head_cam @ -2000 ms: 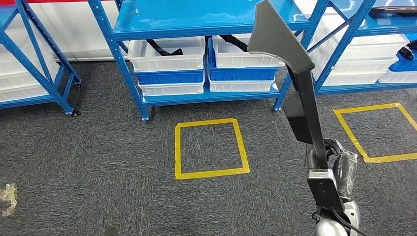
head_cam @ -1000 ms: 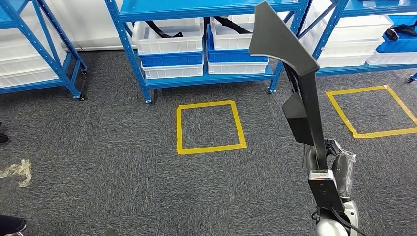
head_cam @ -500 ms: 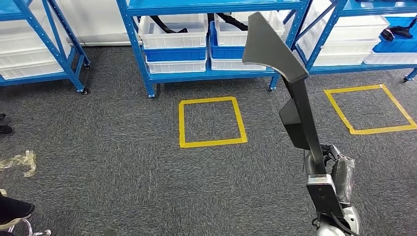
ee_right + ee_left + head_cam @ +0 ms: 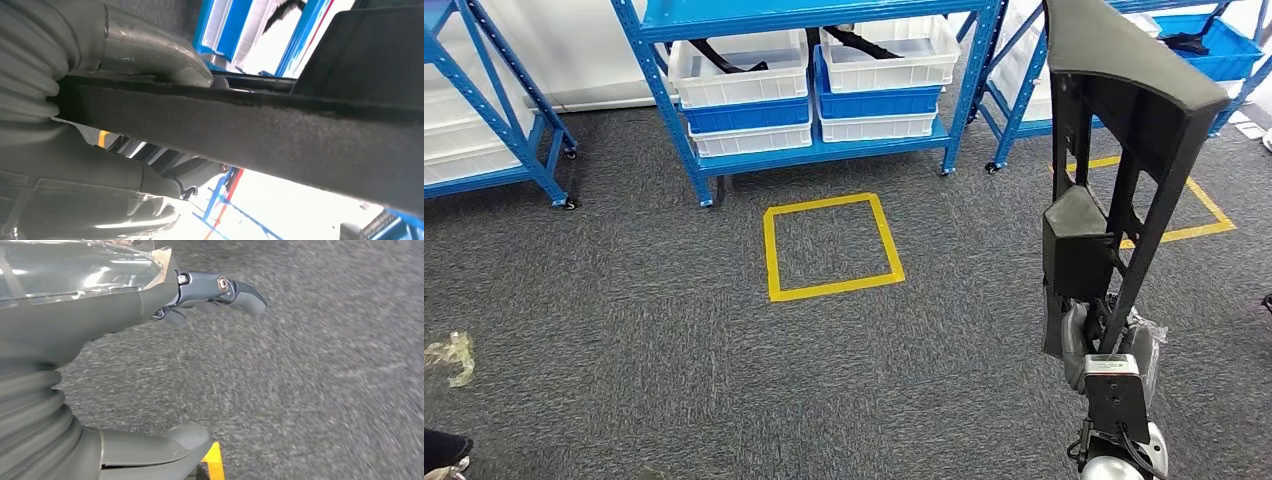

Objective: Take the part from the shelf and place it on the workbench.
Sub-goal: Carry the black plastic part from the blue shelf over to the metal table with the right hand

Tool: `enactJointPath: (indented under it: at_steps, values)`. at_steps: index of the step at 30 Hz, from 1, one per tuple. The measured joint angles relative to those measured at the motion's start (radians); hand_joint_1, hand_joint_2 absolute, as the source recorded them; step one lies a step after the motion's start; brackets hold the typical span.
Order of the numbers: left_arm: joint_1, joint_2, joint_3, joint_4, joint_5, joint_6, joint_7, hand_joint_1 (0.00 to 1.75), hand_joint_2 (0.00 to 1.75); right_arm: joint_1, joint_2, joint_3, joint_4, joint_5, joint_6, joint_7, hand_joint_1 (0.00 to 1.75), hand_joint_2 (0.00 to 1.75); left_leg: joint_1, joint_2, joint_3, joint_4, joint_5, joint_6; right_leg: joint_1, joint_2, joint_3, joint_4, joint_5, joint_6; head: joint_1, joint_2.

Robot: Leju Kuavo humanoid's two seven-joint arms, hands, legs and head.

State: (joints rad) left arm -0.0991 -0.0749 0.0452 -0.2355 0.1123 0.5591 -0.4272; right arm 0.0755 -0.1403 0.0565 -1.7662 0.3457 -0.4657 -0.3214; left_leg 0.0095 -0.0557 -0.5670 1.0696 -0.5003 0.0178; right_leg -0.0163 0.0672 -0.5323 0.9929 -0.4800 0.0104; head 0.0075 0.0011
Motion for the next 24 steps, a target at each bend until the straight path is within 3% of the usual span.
enactJointPath:
  at_steps: [2,4,5,7,9,11,12,14,15,17,19,21,22,24]
  values:
    - [0.001,0.000,0.000,0.000,0.002,0.000,-0.003,0.00,1.75,-0.001,0.002,-0.001,0.000,-0.009,0.002,-0.003,1.75,1.75,0.000,-0.027,0.025,-0.056,0.008,0.007,0.001,0.018,-0.014,0.004,0.007,0.011,0.000,0.000]
    - [0.002,0.000,0.000,0.000,0.003,-0.001,-0.005,0.00,1.75,0.001,0.002,-0.005,0.000,-0.021,0.004,-0.008,1.75,1.75,-0.002,-0.008,0.023,-0.066,0.011,0.015,0.001,0.039,-0.028,0.002,0.015,0.026,-0.002,0.000]
    - [0.002,-0.001,0.001,0.000,0.004,-0.001,-0.006,0.00,1.75,0.004,0.002,-0.009,0.000,-0.027,0.004,-0.010,1.75,1.75,-0.002,0.004,0.023,-0.072,0.016,0.021,0.001,0.035,-0.037,0.007,0.014,0.031,-0.001,0.000]
    - [0.003,0.000,0.001,0.000,0.005,-0.002,-0.007,0.00,1.75,0.004,0.000,-0.016,0.000,-0.038,0.004,-0.016,1.75,1.75,0.001,0.032,0.022,-0.084,0.026,0.035,0.005,-0.002,-0.073,0.069,-0.018,0.033,0.006,0.000]
    - [0.007,0.002,0.002,0.000,0.005,-0.003,-0.008,0.00,1.75,0.004,0.000,-0.018,0.002,-0.045,0.003,-0.019,1.75,1.75,-0.001,0.061,0.018,-0.086,0.029,0.039,0.004,-0.044,-0.136,0.205,-0.077,0.029,0.012,0.000]
    - [0.013,0.002,0.003,0.000,0.008,-0.003,-0.008,0.00,1.75,0.008,0.001,-0.019,0.006,-0.048,0.003,-0.019,1.75,1.75,-0.002,0.091,0.015,-0.085,0.030,0.039,0.001,-0.056,-0.169,0.291,-0.104,0.036,0.014,0.000]
    - [0.014,0.002,0.004,0.000,0.009,-0.003,-0.008,0.00,1.75,0.010,0.001,-0.019,0.007,-0.049,0.003,-0.019,1.75,1.75,-0.002,0.104,0.015,-0.085,0.030,0.039,-0.002,-0.060,-0.155,0.273,-0.094,0.044,0.014,0.000]
    - [0.014,0.002,0.004,0.000,0.011,-0.004,-0.008,0.00,1.75,0.010,0.001,-0.021,0.008,-0.051,0.003,-0.019,1.75,1.75,-0.002,0.128,0.017,-0.084,0.030,0.035,-0.006,-0.094,-0.071,0.129,-0.046,0.063,0.014,0.000]
    - [0.013,0.002,0.005,0.001,0.012,-0.004,-0.008,0.00,1.75,0.009,0.001,-0.022,0.008,-0.053,0.003,-0.019,1.75,1.75,-0.004,0.138,0.017,-0.082,0.029,0.031,-0.005,-0.115,-0.030,0.057,-0.025,0.066,0.014,0.000]
    - [0.014,0.005,0.007,0.001,0.015,-0.005,-0.009,0.00,1.75,0.007,0.002,-0.023,0.009,-0.055,0.002,-0.019,1.75,1.75,-0.010,0.155,0.018,-0.080,0.028,0.021,0.001,-0.135,0.006,-0.011,-0.005,0.056,0.013,0.000]
    - [0.014,0.006,0.009,0.001,0.020,-0.006,-0.013,0.00,1.75,0.007,0.004,-0.024,0.010,-0.057,-0.001,-0.019,1.75,1.75,-0.011,0.171,0.018,-0.079,0.029,0.013,0.001,-0.114,-0.001,-0.010,0.002,0.042,0.011,0.000]
    - [0.014,0.008,0.011,0.001,0.023,-0.004,-0.020,0.00,1.75,0.006,0.010,-0.026,0.012,-0.059,-0.004,-0.018,1.75,1.75,-0.004,0.143,0.008,-0.055,0.006,0.002,-0.006,-0.094,-0.007,-0.010,0.009,0.028,0.009,0.000]
    - [0.015,0.008,0.012,0.001,0.024,-0.002,-0.023,0.00,1.75,0.004,0.014,-0.027,0.013,-0.060,-0.005,-0.017,1.75,1.75,-0.002,0.115,-0.009,-0.015,-0.024,-0.003,-0.010,-0.084,-0.009,-0.012,0.013,0.020,0.008,0.000]
    - [0.021,0.009,0.016,0.002,0.026,0.000,-0.025,0.00,1.75,0.002,0.023,-0.028,0.016,-0.062,-0.008,-0.017,1.75,1.75,0.001,0.067,-0.065,0.117,-0.099,-0.007,-0.010,-0.065,-0.015,-0.011,0.017,0.009,0.005,0.000]
